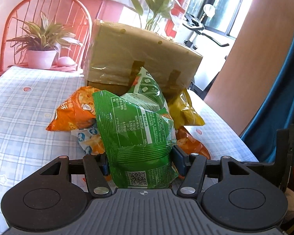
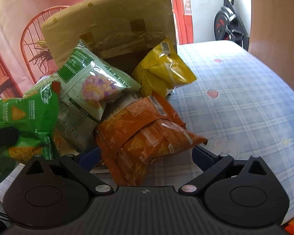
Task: Organize snacks
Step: 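Grasp the orange corn-chip bag with the right tool while the left tool holds the green bag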
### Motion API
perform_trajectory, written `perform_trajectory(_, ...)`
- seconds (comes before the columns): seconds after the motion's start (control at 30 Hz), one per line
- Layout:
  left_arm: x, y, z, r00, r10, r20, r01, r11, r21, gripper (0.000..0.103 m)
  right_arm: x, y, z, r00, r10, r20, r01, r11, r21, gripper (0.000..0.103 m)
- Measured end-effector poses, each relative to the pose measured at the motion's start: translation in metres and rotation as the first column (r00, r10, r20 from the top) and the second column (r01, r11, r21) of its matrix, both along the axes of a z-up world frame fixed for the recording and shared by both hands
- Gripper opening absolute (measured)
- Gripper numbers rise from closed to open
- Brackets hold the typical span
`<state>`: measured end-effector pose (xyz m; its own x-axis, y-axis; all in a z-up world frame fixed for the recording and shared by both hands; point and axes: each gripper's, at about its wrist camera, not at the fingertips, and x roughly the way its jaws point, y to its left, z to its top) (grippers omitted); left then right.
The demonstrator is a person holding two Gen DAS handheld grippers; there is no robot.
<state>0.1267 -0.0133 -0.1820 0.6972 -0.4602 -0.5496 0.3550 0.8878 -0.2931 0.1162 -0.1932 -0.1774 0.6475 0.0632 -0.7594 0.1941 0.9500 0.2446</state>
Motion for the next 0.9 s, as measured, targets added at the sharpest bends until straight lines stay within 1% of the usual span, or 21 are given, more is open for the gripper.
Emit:
perform_trajectory(0.2,0.0,0.004,0.0,1.0,0.014,0.005,-0.014,1.0,-0.012,0.062,0.007,-0.005,-0.007,0.999,-0.036,-0.015,0.038,0.994,0.104,0.1)
perform_trajectory(0.43,-0.004,0.006,-0.002,1.0,0.015,0.01,-0.015,1.0,-0.019,0.062,0.019,-0.025,-0.013,0.987,-0.161,-0.028,0.164,0.966,0.202,0.1)
perform_trajectory(0.5,-0.004,0.007,-0.002,1.0,0.016,0.01,-0.016,1.0,-0.022,0.062,0.022,-0.031,-0.013,0.981,-0.195,-0.019,0.195,0.959,0.204,0.099)
perform_trajectory(0.53,-0.004,0.008,-0.003,1.0,0.018,0.009,-0.018,1.0,-0.025,0.062,0.024,-0.033,-0.013,0.978,-0.21,-0.008,0.207,0.959,0.191,0.098)
perform_trajectory(0.57,-0.004,0.008,-0.003,1.0,0.019,0.008,-0.019,0.999,-0.026,0.062,0.026,-0.035,-0.013,0.976,-0.219,-0.001,0.216,0.961,0.171,0.095)
perform_trajectory(0.6,-0.003,0.009,-0.003,1.0,0.021,0.008,-0.021,0.999,-0.028,0.062,0.028,-0.036,-0.014,0.975,-0.224,0.001,0.221,0.963,0.156,0.094)
perform_trajectory(0.73,-0.004,0.01,-0.004,1.0,0.028,0.007,-0.027,0.999,-0.033,0.062,0.028,-0.04,-0.014,0.97,-0.242,0.007,0.238,0.959,0.156,0.094)
perform_trajectory(0.9,-0.003,0.009,-0.005,1.0,0.03,0.002,-0.03,0.999,-0.036,0.062,0.029,-0.032,-0.011,0.971,-0.237,0.002,0.234,0.96,0.151,0.096)
